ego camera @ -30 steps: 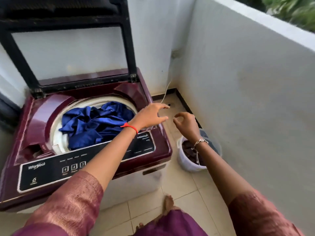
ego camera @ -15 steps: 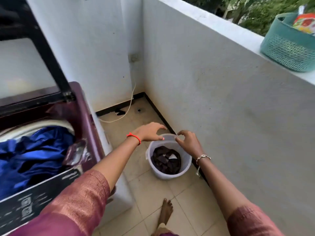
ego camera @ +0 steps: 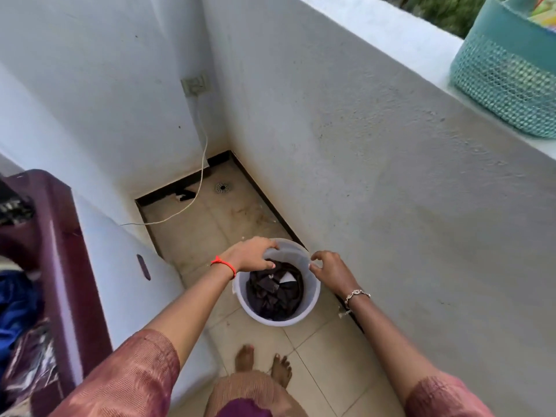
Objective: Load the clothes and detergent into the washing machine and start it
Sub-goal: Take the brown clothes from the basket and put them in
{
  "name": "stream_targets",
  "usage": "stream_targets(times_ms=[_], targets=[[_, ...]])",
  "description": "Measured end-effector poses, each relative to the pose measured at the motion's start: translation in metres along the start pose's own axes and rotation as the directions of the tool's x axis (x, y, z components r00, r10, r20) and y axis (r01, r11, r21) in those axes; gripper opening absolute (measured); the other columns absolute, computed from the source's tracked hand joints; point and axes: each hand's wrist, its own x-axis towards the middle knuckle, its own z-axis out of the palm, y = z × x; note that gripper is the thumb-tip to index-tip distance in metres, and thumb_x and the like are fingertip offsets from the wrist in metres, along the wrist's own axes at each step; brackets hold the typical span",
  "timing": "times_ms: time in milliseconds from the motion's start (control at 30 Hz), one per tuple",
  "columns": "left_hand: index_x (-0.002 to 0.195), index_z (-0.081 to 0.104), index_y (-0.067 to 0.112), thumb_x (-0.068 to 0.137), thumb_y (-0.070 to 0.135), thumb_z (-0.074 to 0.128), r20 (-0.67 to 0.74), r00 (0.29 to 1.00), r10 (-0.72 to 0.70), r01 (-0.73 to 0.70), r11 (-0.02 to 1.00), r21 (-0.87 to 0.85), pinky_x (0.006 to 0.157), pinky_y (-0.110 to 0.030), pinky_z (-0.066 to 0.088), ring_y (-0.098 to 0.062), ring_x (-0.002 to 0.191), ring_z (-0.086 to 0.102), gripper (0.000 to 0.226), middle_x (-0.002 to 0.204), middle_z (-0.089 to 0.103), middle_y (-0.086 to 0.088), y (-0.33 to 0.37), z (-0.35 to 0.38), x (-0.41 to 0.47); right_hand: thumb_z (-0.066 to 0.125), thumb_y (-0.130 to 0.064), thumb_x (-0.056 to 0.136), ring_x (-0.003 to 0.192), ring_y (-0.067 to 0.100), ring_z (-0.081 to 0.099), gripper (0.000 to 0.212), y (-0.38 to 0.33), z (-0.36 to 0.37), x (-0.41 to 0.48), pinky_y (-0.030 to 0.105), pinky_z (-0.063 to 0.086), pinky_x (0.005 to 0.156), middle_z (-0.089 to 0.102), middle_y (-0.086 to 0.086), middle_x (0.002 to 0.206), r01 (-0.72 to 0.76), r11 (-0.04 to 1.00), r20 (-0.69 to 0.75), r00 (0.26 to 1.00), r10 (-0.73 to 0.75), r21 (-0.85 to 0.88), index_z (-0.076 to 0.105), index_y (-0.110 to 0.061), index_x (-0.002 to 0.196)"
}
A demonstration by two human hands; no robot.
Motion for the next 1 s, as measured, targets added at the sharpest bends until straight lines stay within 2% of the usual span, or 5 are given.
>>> stream_targets(times_ms=[100,233,500,733,1000], targets=[[0.14,0.038,0.01,0.088,0.025,0.06,0.054,0.999,0.005,-0.003,1.0,-0.031,0.109,-0.031,0.031,-0.022,0.134,0.037,0.058,0.145,0.04,-0.009,-0.014,0.012,0.028,0.055,-0.02,0.088,0.105,0.033,0.058,0.028,0.014,0.015,0.022,0.04,0.049,0.087,0.064,0.019,0.112,-0.039,0.999,0.041,0.998,0.039,0.003,0.062,0.001,0.106],[0.142,0.032,0.007,0.085,0.025,0.064,0.121,0.992,0.046,-0.047,0.999,0.005,0.112,-0.032,0.024,-0.024,0.137,0.029,0.068,0.147,0.036,-0.01,-0.042,0.042,0.079,0.054,-0.019,0.09,0.112,0.034,0.055,0.031,0.04,0.049,0.063,0.041,0.047,0.091,0.061,0.02,0.118,-0.094,0.996,0.096,0.991,0.093,0.009,0.059,0.0,0.113],[0.149,0.006,0.021,0.076,0.043,0.068,0.229,0.972,-0.044,0.006,0.986,0.167,0.117,-0.05,0.01,-0.029,0.146,-0.004,0.099,0.158,0.0,-0.003,-0.124,0.155,0.185,0.068,-0.033,0.081,0.133,0.033,0.033,0.074,0.109,0.177,0.155,0.044,0.039,0.103,0.033,0.017,0.143,-0.156,0.987,0.195,0.97,0.146,0.034,0.029,-0.008,0.14],[0.147,-0.014,0.021,0.071,0.05,0.07,0.289,0.941,-0.174,0.087,0.953,0.289,0.113,-0.059,0.006,-0.033,0.145,-0.01,0.117,0.157,-0.015,-0.007,-0.203,0.287,0.262,0.073,-0.044,0.072,0.142,0.039,-0.011,0.117,0.179,0.322,0.232,0.061,0.013,0.11,-0.018,0.017,0.154,-0.113,0.96,0.4,0.892,0.211,-0.254,-0.014,-0.018,0.146],[0.142,-0.026,0.028,0.07,0.038,0.072,0.255,0.949,-0.188,0.009,0.82,0.572,0.106,-0.059,-0.018,-0.039,0.139,-0.026,0.122,0.152,-0.029,-0.013,-0.278,0.39,0.333,0.081,-0.057,0.051,0.139,0.047,-0.013,0.143,0.238,0.441,0.3,0.077,0.01,0.098,-0.026,0.019,0.151,0.067,0.867,0.359,0.923,0.134,-0.495,-0.026,-0.03,0.141]])
